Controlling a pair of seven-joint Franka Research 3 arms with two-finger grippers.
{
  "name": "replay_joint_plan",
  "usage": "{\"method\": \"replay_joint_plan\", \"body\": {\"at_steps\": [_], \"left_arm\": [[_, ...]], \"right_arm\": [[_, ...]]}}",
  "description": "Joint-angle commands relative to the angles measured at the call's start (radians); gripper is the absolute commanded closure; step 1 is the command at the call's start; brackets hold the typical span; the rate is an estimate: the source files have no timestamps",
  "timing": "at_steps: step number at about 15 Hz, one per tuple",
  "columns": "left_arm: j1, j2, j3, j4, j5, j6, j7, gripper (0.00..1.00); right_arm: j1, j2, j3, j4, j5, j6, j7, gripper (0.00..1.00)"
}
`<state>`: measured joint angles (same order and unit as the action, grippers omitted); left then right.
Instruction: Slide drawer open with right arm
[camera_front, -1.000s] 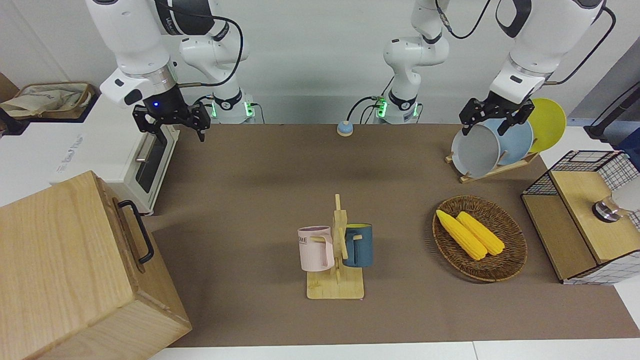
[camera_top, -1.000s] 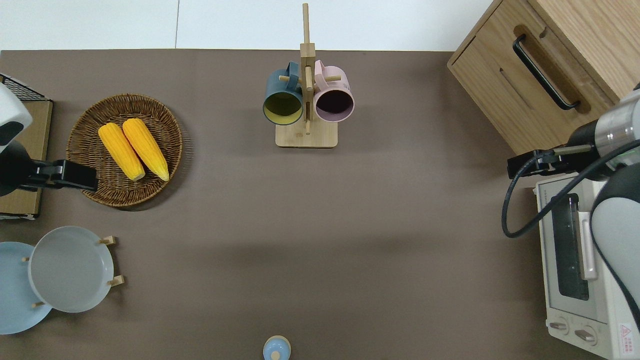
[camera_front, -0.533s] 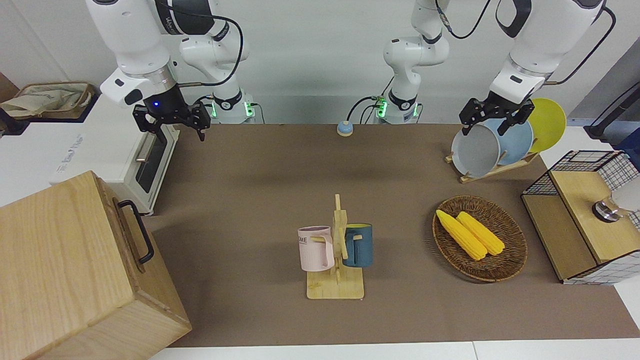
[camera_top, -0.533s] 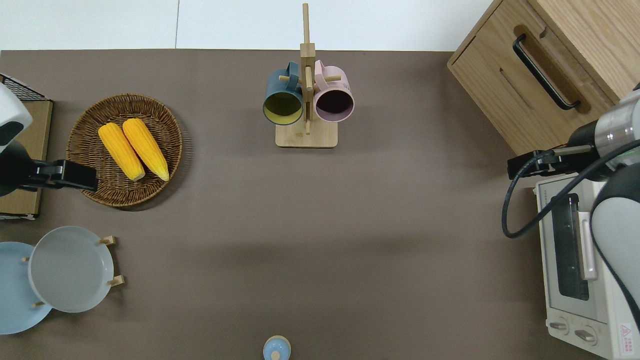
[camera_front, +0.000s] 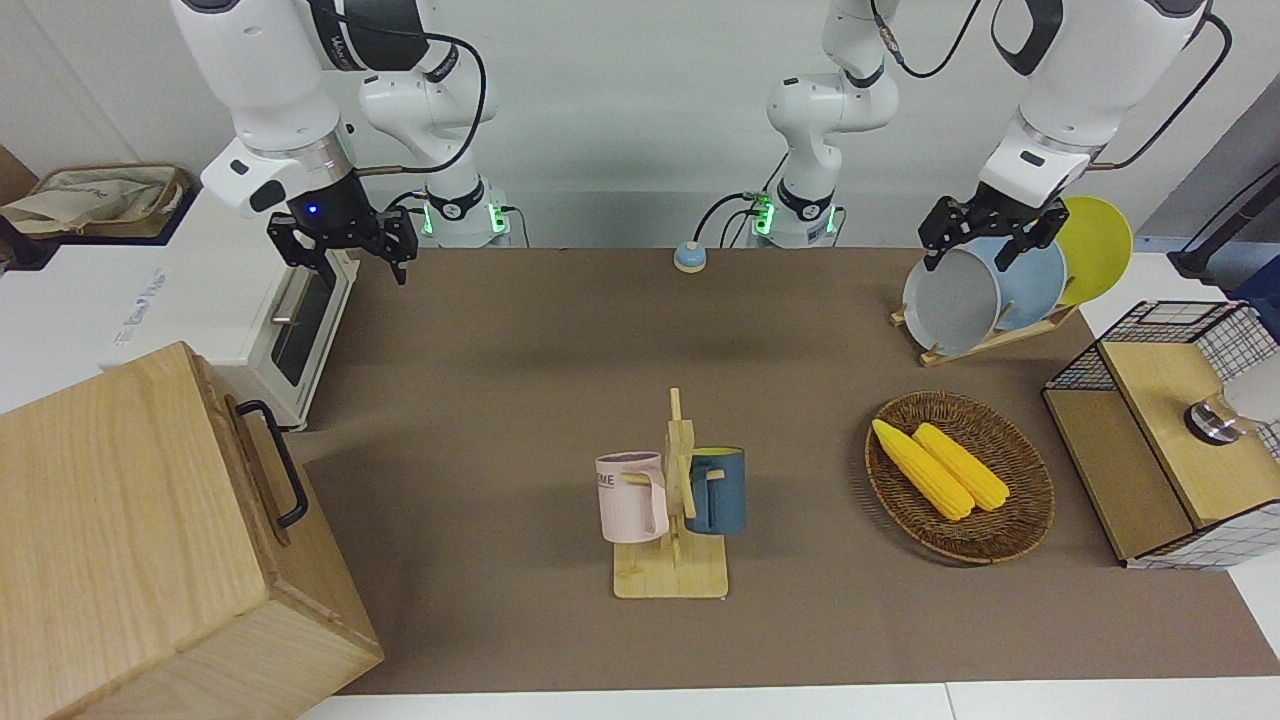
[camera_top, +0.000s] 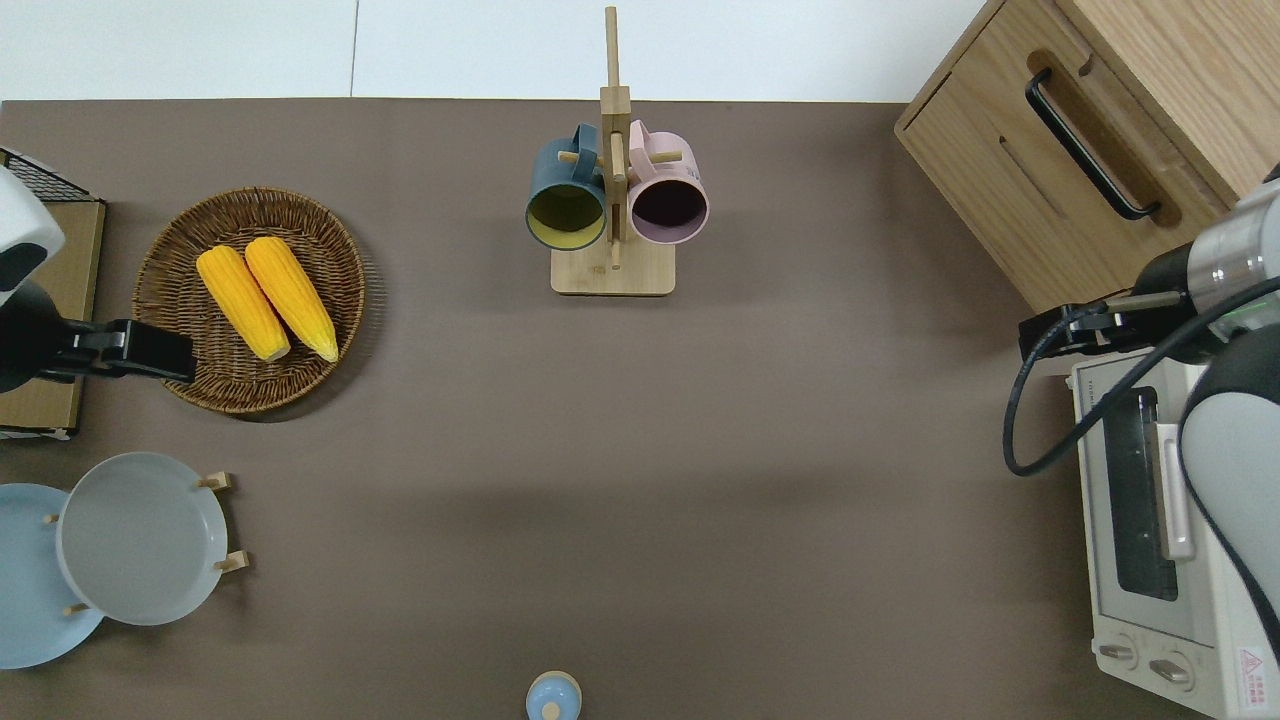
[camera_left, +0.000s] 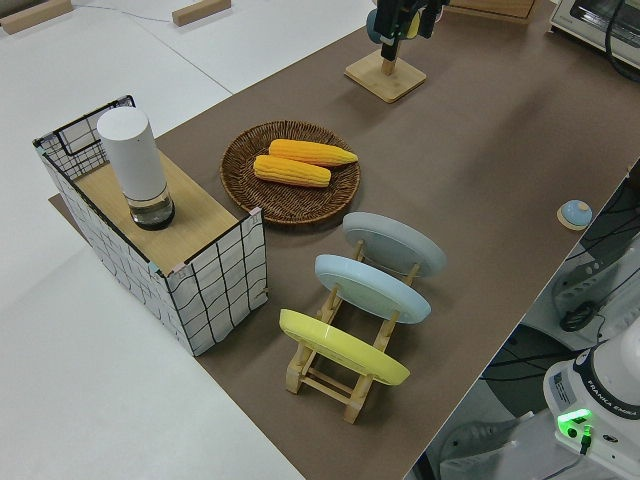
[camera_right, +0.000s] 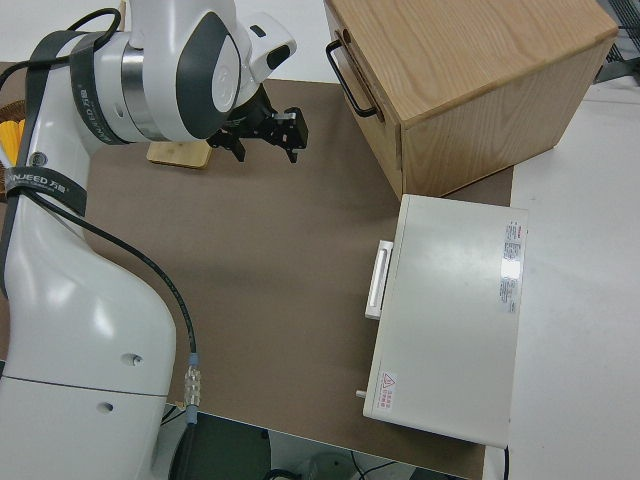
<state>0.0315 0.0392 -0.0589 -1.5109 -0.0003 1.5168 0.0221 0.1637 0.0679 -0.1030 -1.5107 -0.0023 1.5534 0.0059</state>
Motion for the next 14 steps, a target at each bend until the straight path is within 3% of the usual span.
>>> {"method": "replay_joint_plan", "body": {"at_steps": [1, 11, 12, 14], "left_arm": [[0.005, 0.011, -0.007, 0.024, 0.017, -0.020, 0.010, 0.01], [0.005, 0.011, -0.007, 0.024, 0.017, -0.020, 0.010, 0.01], [0.005, 0.011, -0.007, 0.024, 0.017, -0.020, 0.010, 0.01], [0.005, 0.011, -0.007, 0.026, 0.017, -0.020, 0.010, 0.01]], "right_arm": [[-0.009, 0.015, 0.000, 0.024, 0.008, -0.041, -0.029, 0.999], [-0.007, 0.023, 0.000, 0.023, 0.016, -0.041, -0.032, 1.000], [-0.004, 0.023, 0.000, 0.024, 0.015, -0.041, -0.032, 0.893], [-0.004, 0.023, 0.000, 0.024, 0.016, -0.041, -0.032, 0.865]]}}
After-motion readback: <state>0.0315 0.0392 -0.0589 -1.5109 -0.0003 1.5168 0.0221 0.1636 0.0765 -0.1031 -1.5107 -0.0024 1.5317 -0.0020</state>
